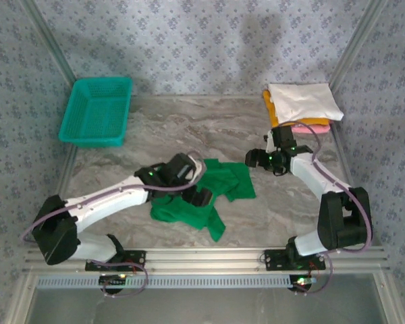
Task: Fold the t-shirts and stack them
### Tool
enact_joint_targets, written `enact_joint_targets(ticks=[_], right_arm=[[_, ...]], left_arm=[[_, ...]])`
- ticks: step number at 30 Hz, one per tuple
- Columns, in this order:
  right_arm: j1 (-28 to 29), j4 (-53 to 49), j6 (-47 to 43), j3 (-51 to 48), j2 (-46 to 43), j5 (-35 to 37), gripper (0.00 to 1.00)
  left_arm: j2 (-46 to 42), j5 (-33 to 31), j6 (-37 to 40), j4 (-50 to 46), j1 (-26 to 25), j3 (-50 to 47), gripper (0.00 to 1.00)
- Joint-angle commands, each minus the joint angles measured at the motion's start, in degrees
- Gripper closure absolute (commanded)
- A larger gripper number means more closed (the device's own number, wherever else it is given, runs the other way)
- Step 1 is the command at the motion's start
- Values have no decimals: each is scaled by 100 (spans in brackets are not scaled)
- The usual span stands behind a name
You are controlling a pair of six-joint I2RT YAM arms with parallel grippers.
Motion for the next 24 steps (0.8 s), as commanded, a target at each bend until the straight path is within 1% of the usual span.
enact_joint_targets(ticks=[1, 6, 7, 8, 9, 10, 11, 12, 13, 14, 15, 16, 19, 20, 22, 23, 24], right_arm=[[-57, -91, -23, 117, 371, -483, 19], [-56, 100, 5, 212, 977, -797, 29], [-31, 161, 34, 222, 1094, -832, 30], [-15, 211, 54, 215, 1167, -829, 31], [12, 265, 69, 215, 1223, -832, 33], [40, 304, 85, 231, 1285, -835, 34], [67, 327, 84, 260, 1341, -820, 35], [100, 368, 75, 261, 1398, -793, 39], [108, 399, 81, 272, 1452, -789, 42], [107, 429, 99, 276, 1514, -789, 46], [106, 466, 115, 289, 1582, -783, 48], [105, 523, 133, 282, 1645, -748, 49], [106, 665, 165, 313, 1830, -769, 57], [122, 702, 182, 343, 1900, -788, 61], [140, 748, 207, 403, 1974, -807, 66], [140, 770, 227, 412, 1983, -815, 70], [134, 777, 255, 420, 1952, -800, 76]], left_arm=[[306, 112, -109, 156, -304, 56, 2], [998, 9, 66, 460, -542, 215, 2], [1164, -32, 53, 559, -577, 249, 3], [1326, -10, 41, 594, -594, 314, 7], [1459, -9, 57, 589, -607, 372, 12], [1563, -76, 61, 570, -625, 412, 20], [1616, -143, 63, 601, -623, 387, 24], [1642, -203, 73, 636, -627, 346, 35], [1644, -346, 84, 632, -625, 320, 51], [1629, -489, 85, 591, -619, 301, 64], [1587, -641, 94, 506, -606, 308, 78], [1535, -742, 98, 445, -581, 304, 85], [1291, -842, 81, 372, -422, 253, 100], [1191, -848, 61, 368, -338, 218, 100], [932, -892, 33, 358, -171, 148, 100], [771, -904, 32, 344, -79, 113, 100], [581, -944, 41, 326, 15, 83, 100]])
